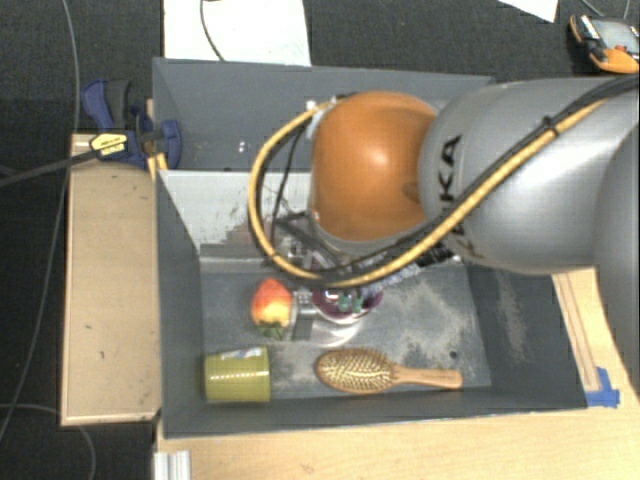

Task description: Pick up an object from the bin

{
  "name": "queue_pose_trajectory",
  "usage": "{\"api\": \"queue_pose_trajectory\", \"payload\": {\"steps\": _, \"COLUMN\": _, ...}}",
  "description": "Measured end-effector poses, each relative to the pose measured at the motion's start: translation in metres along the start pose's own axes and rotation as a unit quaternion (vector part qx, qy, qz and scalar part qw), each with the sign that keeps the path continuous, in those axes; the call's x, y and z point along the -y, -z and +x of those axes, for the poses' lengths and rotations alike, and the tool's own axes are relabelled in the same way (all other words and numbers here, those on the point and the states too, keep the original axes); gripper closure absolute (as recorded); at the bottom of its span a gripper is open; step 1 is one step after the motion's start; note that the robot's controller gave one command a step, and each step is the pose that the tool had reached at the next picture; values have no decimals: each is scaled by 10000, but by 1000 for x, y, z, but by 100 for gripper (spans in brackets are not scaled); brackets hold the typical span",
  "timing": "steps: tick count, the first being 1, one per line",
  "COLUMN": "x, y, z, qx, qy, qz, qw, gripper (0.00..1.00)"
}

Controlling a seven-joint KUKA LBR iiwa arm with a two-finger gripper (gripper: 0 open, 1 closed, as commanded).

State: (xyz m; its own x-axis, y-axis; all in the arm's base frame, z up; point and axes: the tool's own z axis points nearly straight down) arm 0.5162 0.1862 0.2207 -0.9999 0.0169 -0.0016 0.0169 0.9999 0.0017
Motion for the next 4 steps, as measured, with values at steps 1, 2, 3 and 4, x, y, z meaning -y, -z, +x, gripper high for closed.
{"api": "queue_pose_trajectory", "payload": {"steps": 1, "x": 0, "y": 0, "z": 0, "qx": 0, "qy": -3, "qz": 0, "qw": 10000, "gripper": 0}}
{"api": "queue_pose_trajectory", "payload": {"steps": 2, "x": 6, "y": -76, "z": 6, "qx": -31, "qy": -102, "qz": 6, "qw": 9999, "gripper": 0}}
{"api": "queue_pose_trajectory", "payload": {"steps": 3, "x": 4, "y": -71, "z": 5, "qx": 7, "qy": -106, "qz": -9, "qw": 9999, "gripper": 0}}
{"api": "queue_pose_trajectory", "payload": {"steps": 4, "x": -55, "y": 44, "z": 8, "qx": 35, "qy": 177, "qz": -21, "qw": 9998, "gripper": 0}}
